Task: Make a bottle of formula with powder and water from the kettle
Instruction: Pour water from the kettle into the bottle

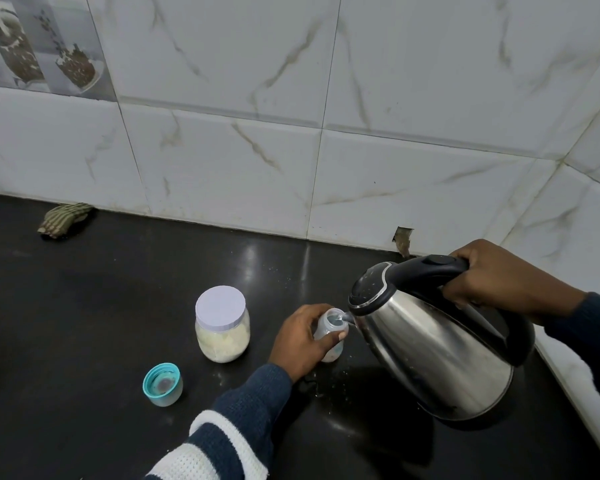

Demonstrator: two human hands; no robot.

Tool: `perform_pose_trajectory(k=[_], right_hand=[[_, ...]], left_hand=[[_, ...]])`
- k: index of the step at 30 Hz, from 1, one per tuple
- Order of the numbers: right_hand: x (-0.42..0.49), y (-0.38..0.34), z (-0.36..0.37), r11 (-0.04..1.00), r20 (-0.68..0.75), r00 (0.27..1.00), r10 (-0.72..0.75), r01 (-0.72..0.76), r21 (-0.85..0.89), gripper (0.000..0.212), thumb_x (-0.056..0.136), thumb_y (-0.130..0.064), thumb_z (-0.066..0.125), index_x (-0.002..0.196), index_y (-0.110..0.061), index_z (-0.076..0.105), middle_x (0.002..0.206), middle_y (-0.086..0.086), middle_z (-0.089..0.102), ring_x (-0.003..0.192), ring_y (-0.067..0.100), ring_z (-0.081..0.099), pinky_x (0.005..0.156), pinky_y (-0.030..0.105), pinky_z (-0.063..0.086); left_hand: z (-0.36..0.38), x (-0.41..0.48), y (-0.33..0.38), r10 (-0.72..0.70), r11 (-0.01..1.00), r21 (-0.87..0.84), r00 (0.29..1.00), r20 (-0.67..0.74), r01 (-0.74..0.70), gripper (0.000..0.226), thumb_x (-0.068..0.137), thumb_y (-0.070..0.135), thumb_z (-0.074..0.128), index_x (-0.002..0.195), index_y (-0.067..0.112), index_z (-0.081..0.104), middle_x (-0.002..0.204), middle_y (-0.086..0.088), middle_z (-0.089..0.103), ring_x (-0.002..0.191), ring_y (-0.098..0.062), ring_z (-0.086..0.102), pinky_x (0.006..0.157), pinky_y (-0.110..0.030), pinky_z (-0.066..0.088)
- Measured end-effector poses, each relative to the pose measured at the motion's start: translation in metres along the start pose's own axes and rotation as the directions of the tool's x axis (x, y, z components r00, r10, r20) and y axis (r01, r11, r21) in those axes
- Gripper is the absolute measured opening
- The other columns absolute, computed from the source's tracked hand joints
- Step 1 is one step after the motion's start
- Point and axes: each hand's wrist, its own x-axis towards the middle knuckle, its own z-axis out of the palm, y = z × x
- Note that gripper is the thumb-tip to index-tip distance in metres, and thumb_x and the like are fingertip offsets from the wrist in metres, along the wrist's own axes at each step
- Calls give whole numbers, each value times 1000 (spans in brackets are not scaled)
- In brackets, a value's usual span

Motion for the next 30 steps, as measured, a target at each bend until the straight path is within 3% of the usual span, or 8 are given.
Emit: perform_pose_trajectory(k=[13,24,27,30], right_hand=[[1,-6,-4,1000,-11,1000,-15,15,-13,10,44,-16,63,48,-13,54,44,6,48,43,18,44,48,31,34],[-2,-14,-8,999,18,1000,-17,17,-39,11,46,-14,64,45,-15,52,42,2,47,40,15,42,44,27,32],[-3,-11,-8,999,5,1000,-7,8,-35,13,48,-13,66,47,-14,54,43,3,48,42,15,43,45,27,32],[-5,-8,-6,1000,2,1000,-3,3,-20,20,55,-6,69,48,-13,52,43,2,46,40,13,41,45,27,32]], left_hand=[[-1,0,-2,-22,1000,-20,1000,8,23,43,73,44,75,113,32,62,111,16,62,101,2,58,89,-28,52],[-3,-3,0,-52,998,-25,998,19,53,56,75,40,77,125,25,55,118,12,58,105,1,55,93,-24,49],[-12,-10,7,-87,991,-104,995,-44,82,58,80,35,74,132,24,50,124,9,54,107,-1,55,85,-11,44],[-30,-28,15,-136,958,-274,974,-179,83,44,85,33,68,126,24,55,124,6,59,101,3,58,89,-22,51]])
